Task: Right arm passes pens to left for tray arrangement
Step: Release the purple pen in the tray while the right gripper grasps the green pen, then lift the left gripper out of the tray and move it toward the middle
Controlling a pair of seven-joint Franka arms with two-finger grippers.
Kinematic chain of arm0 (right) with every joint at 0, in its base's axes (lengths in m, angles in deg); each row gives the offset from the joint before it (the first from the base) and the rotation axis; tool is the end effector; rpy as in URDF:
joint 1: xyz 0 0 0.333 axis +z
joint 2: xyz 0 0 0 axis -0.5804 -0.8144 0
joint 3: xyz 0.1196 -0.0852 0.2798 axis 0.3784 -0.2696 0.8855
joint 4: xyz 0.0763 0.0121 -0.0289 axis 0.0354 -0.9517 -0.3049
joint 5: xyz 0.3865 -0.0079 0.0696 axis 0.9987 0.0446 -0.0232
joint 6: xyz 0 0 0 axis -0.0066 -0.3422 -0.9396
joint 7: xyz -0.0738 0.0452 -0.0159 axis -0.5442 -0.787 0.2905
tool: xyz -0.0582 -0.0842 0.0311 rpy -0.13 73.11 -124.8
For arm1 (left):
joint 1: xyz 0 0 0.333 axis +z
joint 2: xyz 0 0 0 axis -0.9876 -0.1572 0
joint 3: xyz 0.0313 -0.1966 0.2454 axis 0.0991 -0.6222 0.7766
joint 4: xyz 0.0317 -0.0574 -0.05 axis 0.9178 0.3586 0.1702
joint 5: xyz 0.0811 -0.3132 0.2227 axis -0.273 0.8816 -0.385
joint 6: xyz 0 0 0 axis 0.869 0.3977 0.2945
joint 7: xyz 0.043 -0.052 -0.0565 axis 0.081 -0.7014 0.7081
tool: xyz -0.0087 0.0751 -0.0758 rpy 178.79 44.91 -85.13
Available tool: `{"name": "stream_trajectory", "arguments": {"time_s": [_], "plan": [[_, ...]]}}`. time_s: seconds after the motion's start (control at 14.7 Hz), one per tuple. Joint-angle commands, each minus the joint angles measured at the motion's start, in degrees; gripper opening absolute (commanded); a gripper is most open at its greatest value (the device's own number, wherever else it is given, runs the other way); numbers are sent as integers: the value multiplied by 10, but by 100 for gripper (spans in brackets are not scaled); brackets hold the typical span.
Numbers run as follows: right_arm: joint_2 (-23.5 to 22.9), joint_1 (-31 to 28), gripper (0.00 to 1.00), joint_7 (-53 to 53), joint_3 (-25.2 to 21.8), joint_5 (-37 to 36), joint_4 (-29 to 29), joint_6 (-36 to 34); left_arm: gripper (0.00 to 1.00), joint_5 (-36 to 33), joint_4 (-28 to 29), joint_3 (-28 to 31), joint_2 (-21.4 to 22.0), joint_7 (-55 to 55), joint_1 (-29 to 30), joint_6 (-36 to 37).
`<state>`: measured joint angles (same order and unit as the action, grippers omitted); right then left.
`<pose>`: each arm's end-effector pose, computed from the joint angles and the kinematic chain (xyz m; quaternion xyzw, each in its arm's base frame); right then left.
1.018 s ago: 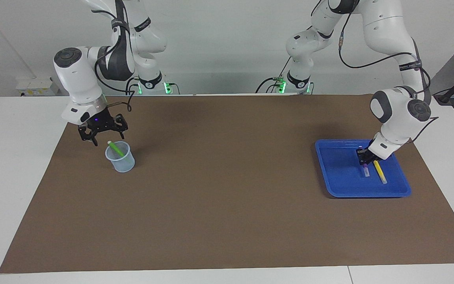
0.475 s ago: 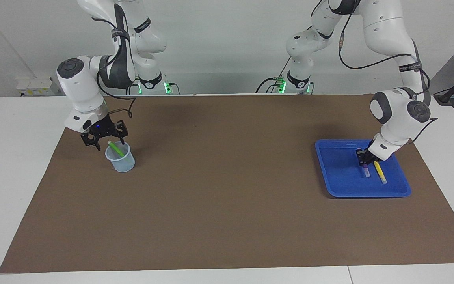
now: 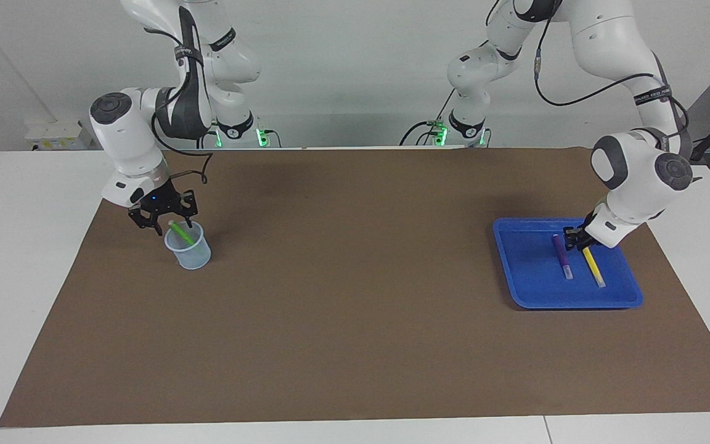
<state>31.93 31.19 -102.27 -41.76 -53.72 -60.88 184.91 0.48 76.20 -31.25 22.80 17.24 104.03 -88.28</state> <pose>0.5106 -0.0455 0.3925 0.9854 0.1657 0.0341 0.0183 0.6004 0.0969 0.3694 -0.9964 0.0367 0.0756 0.0101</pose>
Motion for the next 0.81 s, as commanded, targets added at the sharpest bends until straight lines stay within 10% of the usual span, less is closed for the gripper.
{"name": "stream_trajectory", "arguments": {"time_s": [0.0, 0.34, 0.75], "plan": [[12, -10, 62, -10, 4, -10, -17, 11, 31, 28, -32, -2, 22, 61, -14, 72], [18, -10, 61, -14, 4, -10, -30, 14, 39, 116, -33, -7, 76, 184, -44, 131], [17, -10, 34, -17, 4, -10, -27, 14, 55, 215, -47, -9, 162, 447, -140, 194]]}}
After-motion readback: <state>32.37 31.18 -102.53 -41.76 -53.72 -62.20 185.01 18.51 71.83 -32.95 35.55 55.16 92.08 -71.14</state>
